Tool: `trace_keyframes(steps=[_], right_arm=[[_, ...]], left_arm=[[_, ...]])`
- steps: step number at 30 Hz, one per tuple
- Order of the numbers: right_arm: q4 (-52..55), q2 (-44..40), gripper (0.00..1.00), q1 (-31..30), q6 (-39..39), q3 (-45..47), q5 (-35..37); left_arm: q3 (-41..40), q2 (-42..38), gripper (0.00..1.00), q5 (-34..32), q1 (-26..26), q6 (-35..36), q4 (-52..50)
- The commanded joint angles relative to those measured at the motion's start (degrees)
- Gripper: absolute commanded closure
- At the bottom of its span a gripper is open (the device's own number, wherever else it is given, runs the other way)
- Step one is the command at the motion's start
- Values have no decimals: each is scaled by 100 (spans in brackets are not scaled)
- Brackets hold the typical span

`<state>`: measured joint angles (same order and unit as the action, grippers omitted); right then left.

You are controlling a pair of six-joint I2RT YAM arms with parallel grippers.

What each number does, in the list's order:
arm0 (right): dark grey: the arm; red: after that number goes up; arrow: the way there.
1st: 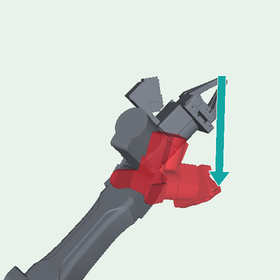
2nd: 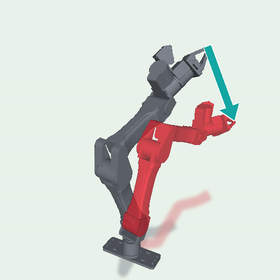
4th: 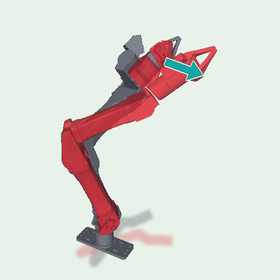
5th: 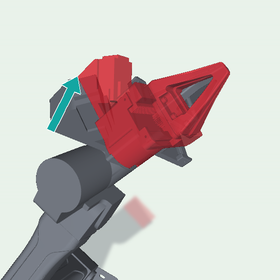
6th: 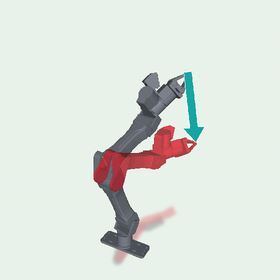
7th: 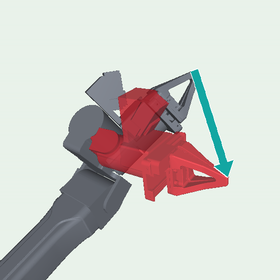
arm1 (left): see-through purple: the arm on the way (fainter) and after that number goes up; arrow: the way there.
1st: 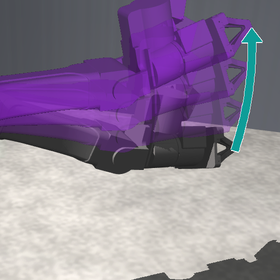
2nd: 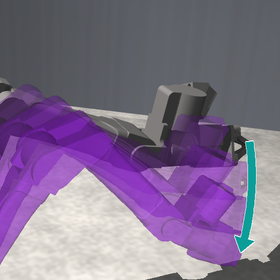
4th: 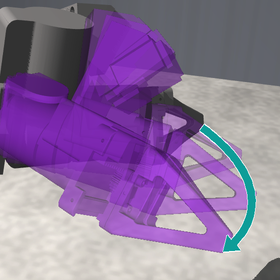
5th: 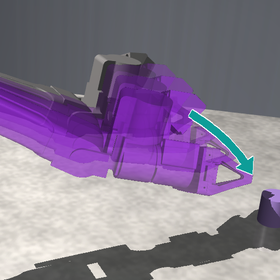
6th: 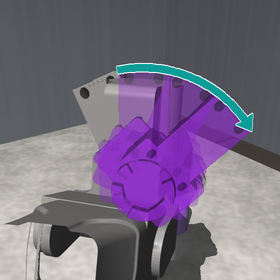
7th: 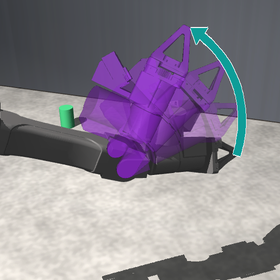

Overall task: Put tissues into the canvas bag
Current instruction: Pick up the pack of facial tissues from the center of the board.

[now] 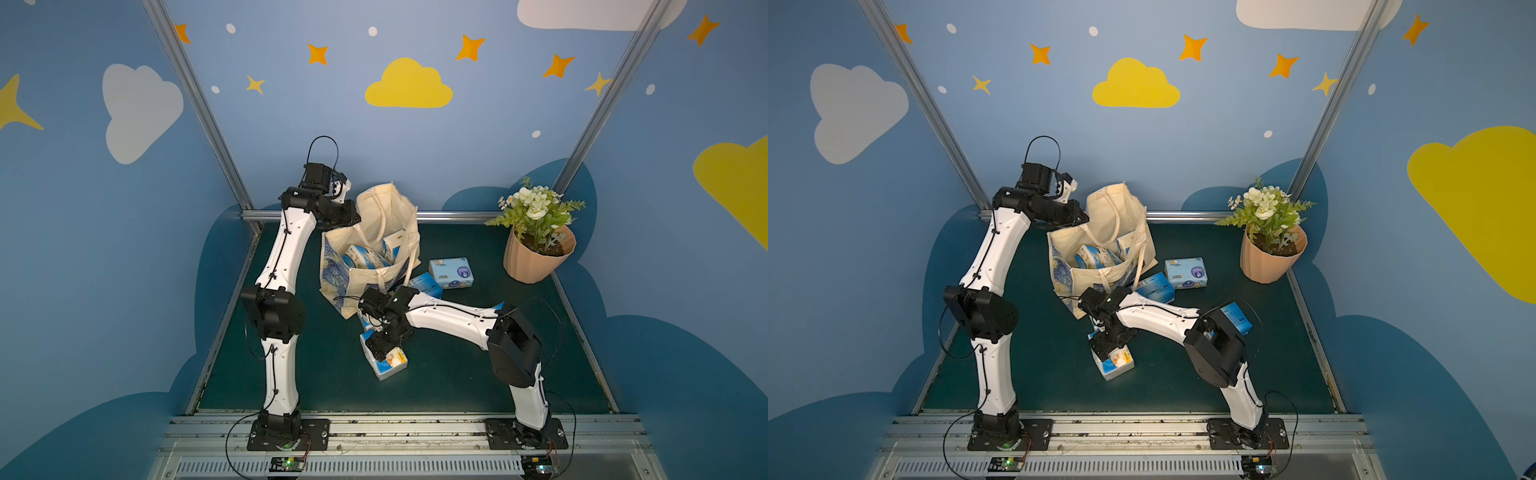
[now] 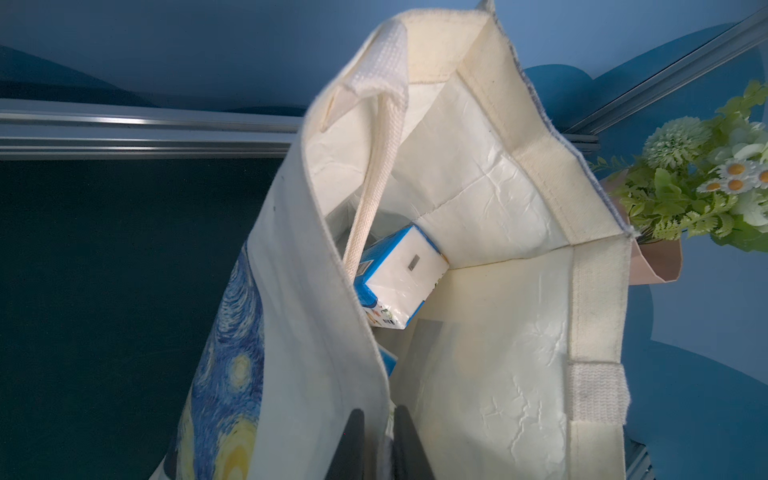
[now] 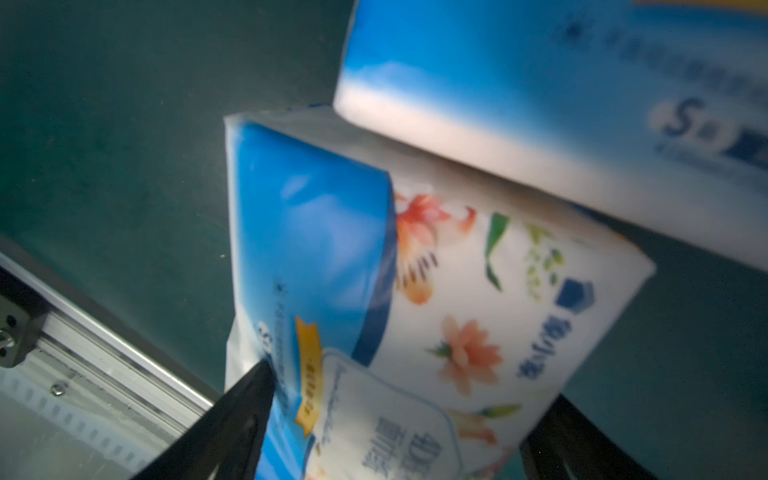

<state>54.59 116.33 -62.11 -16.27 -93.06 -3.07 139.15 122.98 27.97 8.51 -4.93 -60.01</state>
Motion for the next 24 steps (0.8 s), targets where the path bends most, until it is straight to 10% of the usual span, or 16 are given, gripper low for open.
trace_keyframes(steps=[1,19,24], right_arm=[[213,129,12,23,112,279,-262],[-454,-184,16,388,64,1167,-1149],[-484,-646,58,476,-37,1445,-1060]], left_arm=[[-68,-186,85,-19,-8,-8,-138],[-20,-169,85,-134,37,-30,-152],[-11,-160,85,-134,48,-43,-143]])
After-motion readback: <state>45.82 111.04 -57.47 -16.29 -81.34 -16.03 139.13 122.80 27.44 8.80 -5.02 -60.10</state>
